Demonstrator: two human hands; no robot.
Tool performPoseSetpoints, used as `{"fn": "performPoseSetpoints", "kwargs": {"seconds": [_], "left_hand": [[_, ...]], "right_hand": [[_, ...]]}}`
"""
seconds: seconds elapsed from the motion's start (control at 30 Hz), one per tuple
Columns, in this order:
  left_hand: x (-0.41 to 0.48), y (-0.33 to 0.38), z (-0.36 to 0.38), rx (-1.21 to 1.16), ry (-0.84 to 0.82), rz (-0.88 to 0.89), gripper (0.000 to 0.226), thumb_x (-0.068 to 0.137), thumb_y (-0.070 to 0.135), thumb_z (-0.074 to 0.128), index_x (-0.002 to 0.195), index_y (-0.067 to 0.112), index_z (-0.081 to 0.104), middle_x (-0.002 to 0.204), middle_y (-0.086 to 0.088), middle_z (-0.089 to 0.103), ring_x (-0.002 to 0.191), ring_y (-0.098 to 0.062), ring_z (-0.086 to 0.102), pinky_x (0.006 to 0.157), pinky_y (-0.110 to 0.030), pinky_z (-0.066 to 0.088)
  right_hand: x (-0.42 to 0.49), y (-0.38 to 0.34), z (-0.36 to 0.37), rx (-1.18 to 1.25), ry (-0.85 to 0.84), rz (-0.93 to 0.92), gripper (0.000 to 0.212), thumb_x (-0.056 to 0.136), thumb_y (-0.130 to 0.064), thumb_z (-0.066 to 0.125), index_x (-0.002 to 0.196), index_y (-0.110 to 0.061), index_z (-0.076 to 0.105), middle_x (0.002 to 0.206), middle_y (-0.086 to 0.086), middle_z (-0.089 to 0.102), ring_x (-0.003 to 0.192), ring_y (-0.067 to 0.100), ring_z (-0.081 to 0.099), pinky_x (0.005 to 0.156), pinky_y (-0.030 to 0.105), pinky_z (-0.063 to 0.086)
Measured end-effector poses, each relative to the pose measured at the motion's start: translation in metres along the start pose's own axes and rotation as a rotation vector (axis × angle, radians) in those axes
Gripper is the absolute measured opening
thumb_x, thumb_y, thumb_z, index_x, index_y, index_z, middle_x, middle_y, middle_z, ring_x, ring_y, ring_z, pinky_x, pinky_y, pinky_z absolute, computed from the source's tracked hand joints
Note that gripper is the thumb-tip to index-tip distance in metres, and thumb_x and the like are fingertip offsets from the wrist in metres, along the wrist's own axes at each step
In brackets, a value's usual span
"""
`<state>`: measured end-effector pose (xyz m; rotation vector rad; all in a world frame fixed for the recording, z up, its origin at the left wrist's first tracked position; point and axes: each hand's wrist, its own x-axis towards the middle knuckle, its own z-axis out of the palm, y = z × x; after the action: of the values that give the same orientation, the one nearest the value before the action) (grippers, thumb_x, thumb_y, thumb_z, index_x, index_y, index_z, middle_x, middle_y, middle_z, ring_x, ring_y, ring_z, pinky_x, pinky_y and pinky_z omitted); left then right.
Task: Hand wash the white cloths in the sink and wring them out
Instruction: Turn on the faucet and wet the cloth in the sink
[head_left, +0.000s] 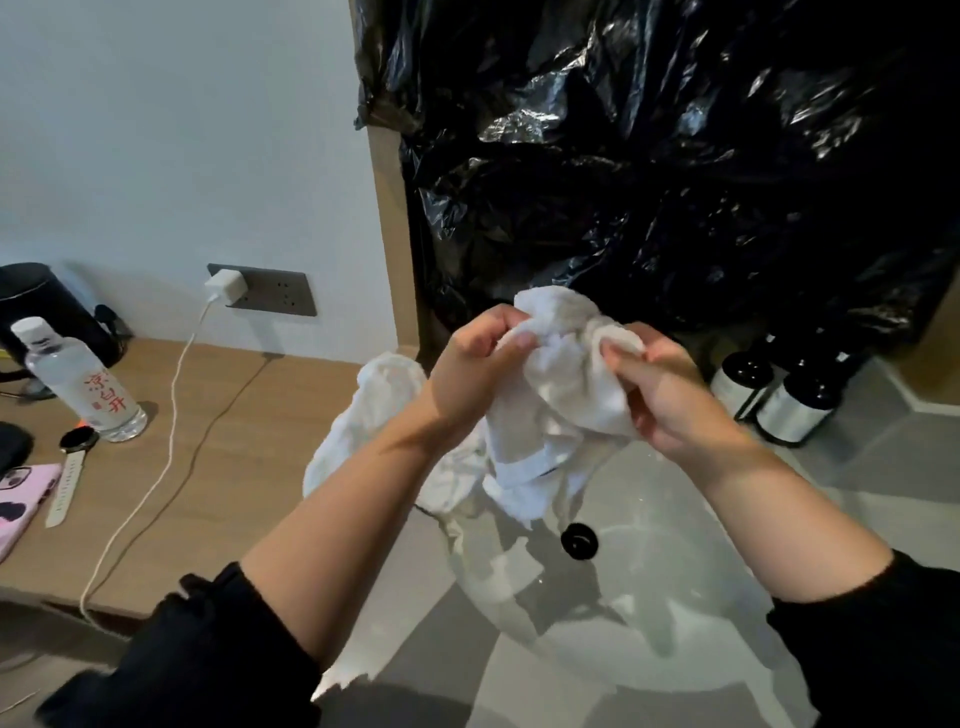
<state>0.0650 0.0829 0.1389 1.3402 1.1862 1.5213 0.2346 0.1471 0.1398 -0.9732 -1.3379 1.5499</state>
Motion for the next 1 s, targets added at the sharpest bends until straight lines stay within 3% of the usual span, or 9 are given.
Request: {"fn": "performPoseSetpoints", "kwargs": {"seconds": [0.1, 0.2, 0.4, 0.47, 0.57, 0.63, 0.77, 0.9, 1.0], "left_hand": [[-0.004, -0.025, 0.024, -0.092, -0.132, -0.089, 0.015, 0.087, 0.029, 0.060, 0.085, 0.015, 0.063, 0.080, 0.000, 0.059, 0.076, -0.015, 0.054, 0.066, -0.026, 0.044], [-0.020, -0.063, 0.043, 0.058, -0.184, -0.089, 0.029, 0.094, 0.026, 0.055, 0.088, -0.002, 0.062, 0.074, -0.003, 0.057, 0.069, -0.015, 0.053, 0.061, -0.024, 0.041], [-0.032, -0.157, 0.055, 0.413, 0.156, -0.518, 0.024, 0.090, 0.026, 0.057, 0.074, 0.008, 0.056, 0.069, -0.013, 0.049, 0.067, -0.020, 0.045, 0.064, -0.031, 0.038], [-0.031, -0.181, 0.053, 0.457, 0.182, -0.627, 0.030, 0.093, 0.023, 0.055, 0.066, 0.009, 0.051, 0.063, -0.010, 0.048, 0.069, -0.021, 0.046, 0.063, -0.031, 0.037], [-0.030, -0.203, 0.052, 0.619, 0.022, -0.664, 0.029, 0.096, 0.019, 0.052, 0.069, 0.011, 0.055, 0.071, -0.008, 0.054, 0.075, -0.022, 0.049, 0.065, -0.028, 0.036], [-0.027, -0.209, 0.055, 0.679, -0.080, -0.675, 0.020, 0.096, 0.019, 0.052, 0.085, 0.008, 0.063, 0.083, -0.006, 0.056, 0.079, -0.019, 0.050, 0.068, -0.026, 0.036], [-0.021, -0.213, 0.059, 0.461, -0.054, -0.655, 0.032, 0.083, 0.023, 0.058, 0.057, 0.015, 0.042, 0.059, 0.001, 0.039, 0.058, -0.014, 0.036, 0.058, -0.027, 0.028], [-0.017, -0.210, 0.060, 0.327, -0.044, -0.715, 0.037, 0.090, 0.006, 0.057, 0.056, 0.013, 0.045, 0.051, 0.004, 0.035, 0.047, -0.012, 0.032, 0.046, -0.022, 0.025], [-0.014, -0.207, 0.057, 0.337, -0.064, -0.750, 0.019, 0.093, 0.011, 0.055, 0.075, 0.007, 0.056, 0.068, -0.008, 0.044, 0.061, -0.018, 0.041, 0.055, -0.026, 0.033]], "right_hand": [[-0.021, 0.003, -0.041, -0.055, 0.021, 0.009, 0.025, 0.092, 0.003, 0.054, 0.074, -0.013, 0.047, 0.051, -0.013, 0.055, 0.050, 0.000, 0.053, 0.050, 0.016, 0.044], [-0.033, 0.034, -0.073, -0.214, 0.055, 0.115, 0.023, 0.085, 0.007, 0.060, 0.077, -0.012, 0.051, 0.057, -0.005, 0.052, 0.053, 0.009, 0.050, 0.049, 0.020, 0.040], [-0.039, 0.137, -0.100, -0.563, 0.164, 0.368, 0.020, 0.077, -0.002, 0.072, 0.083, -0.013, 0.056, 0.070, 0.004, 0.050, 0.067, 0.019, 0.049, 0.053, 0.022, 0.041], [-0.039, 0.158, -0.102, -0.569, 0.149, 0.467, 0.023, 0.079, -0.003, 0.070, 0.096, -0.011, 0.057, 0.084, 0.004, 0.054, 0.079, 0.019, 0.054, 0.058, 0.015, 0.042], [-0.021, 0.157, -0.104, -0.632, 0.090, 0.456, 0.048, 0.086, -0.002, 0.065, 0.131, -0.005, 0.049, 0.127, 0.009, 0.051, 0.121, 0.022, 0.049, 0.089, 0.022, 0.042], [0.004, 0.129, -0.103, -0.499, 0.143, 0.364, 0.050, 0.092, 0.001, 0.054, 0.140, -0.006, 0.043, 0.138, 0.010, 0.047, 0.125, 0.022, 0.046, 0.094, 0.028, 0.040], [0.054, 0.063, -0.093, 0.175, 0.305, 0.323, 0.042, 0.093, 0.007, 0.040, 0.133, -0.005, 0.045, 0.107, 0.004, 0.061, 0.104, 0.018, 0.056, 0.081, 0.034, 0.045], [0.067, 0.041, -0.088, 0.403, 0.366, 0.349, 0.028, 0.090, 0.012, 0.037, 0.112, -0.001, 0.047, 0.119, 0.018, 0.062, 0.114, 0.024, 0.060, 0.088, 0.041, 0.050], [0.072, 0.033, -0.082, 0.347, 0.331, 0.323, 0.024, 0.091, 0.011, 0.042, 0.109, -0.003, 0.048, 0.116, 0.015, 0.063, 0.115, 0.023, 0.059, 0.090, 0.042, 0.050]]}}
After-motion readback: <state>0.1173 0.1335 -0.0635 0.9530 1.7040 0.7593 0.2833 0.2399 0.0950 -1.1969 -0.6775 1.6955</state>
